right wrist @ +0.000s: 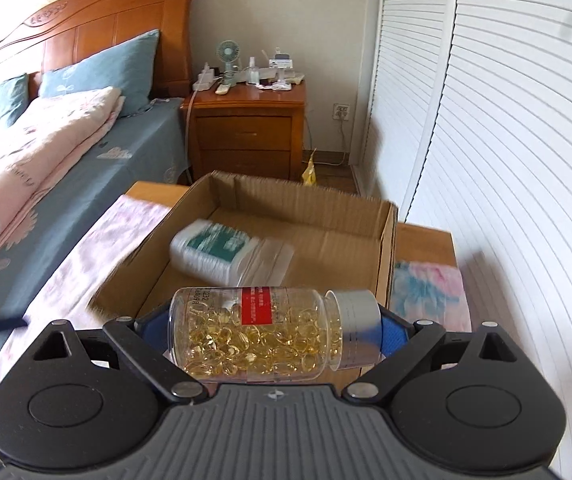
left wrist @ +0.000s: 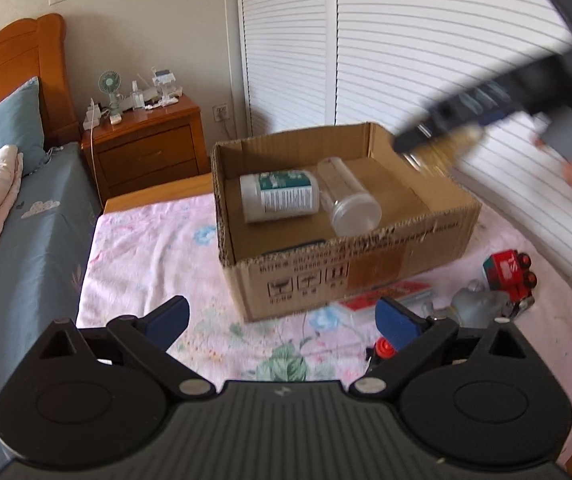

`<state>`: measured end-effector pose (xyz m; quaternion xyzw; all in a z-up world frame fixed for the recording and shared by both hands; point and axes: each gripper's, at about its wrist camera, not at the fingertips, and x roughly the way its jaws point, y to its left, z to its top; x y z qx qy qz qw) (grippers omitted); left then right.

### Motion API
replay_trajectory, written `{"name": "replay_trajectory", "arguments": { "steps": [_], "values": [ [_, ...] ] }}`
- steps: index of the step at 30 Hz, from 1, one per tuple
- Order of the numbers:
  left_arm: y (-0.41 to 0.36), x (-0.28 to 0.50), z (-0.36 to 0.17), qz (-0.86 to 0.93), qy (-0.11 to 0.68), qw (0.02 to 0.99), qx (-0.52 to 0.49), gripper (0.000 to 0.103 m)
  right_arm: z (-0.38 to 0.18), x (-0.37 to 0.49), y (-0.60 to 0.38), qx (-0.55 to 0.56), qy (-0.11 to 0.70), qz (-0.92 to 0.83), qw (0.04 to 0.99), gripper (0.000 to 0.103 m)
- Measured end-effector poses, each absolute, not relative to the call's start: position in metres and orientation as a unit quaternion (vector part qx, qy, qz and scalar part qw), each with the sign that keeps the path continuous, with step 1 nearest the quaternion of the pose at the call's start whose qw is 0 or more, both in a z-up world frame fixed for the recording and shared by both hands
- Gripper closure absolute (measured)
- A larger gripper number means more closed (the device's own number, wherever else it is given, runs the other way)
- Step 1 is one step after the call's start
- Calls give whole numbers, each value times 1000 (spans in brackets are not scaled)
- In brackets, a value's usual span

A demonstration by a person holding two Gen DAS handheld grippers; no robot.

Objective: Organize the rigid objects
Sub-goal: 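Drop the black timer into the box with the left tool while the right tool drops the capsule bottle, then grasp the black cube toy with the left tool while the right tool grasps the red S.L train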

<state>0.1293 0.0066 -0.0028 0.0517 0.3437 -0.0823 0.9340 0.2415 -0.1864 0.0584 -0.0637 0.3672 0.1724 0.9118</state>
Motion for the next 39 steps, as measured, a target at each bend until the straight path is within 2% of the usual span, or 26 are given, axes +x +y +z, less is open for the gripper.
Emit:
{"name": "replay_trajectory", "arguments": {
  "steps": [13,15,30,39],
  "values": [
    [22,131,-14,-56,350,934,32,4,28,377,-168,-35,417,124,900,5],
    [23,131,-15,-58,352,934,31,4,22,382,-170,-37,422,112,899,2],
    [21,120,-9,-72,354,932,21,4,53,315,-180,-47,378,131,915,0],
    [22,112,-18,-82,374,924,17,4,35,225,-194,-66,359,127,922,0]
  ]
}}
